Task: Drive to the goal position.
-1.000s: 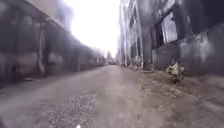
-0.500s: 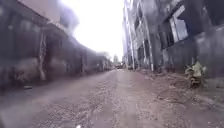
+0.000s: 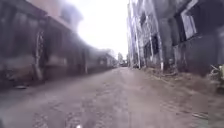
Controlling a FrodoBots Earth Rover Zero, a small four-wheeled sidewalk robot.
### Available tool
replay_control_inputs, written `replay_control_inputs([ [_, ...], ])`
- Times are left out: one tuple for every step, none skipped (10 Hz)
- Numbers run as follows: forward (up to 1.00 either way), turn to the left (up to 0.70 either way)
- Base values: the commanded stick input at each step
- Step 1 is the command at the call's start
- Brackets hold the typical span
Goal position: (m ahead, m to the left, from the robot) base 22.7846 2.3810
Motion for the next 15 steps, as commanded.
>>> replay_control_inputs([
  [1.00,0.07],
  [1.00,0.07],
  [1.00,0.07],
  [1.00,0.07],
  [1.00,0.07],
  [1.00,0.07],
  [1.00,0.07],
  [1.00,0.07],
  [1.00,0.07],
  [1.00,0.07],
  [1.00,0.07],
  [1.00,0.07],
  [1.00,0.07],
  [1.00,0.07],
  [1.00,0.07],
])
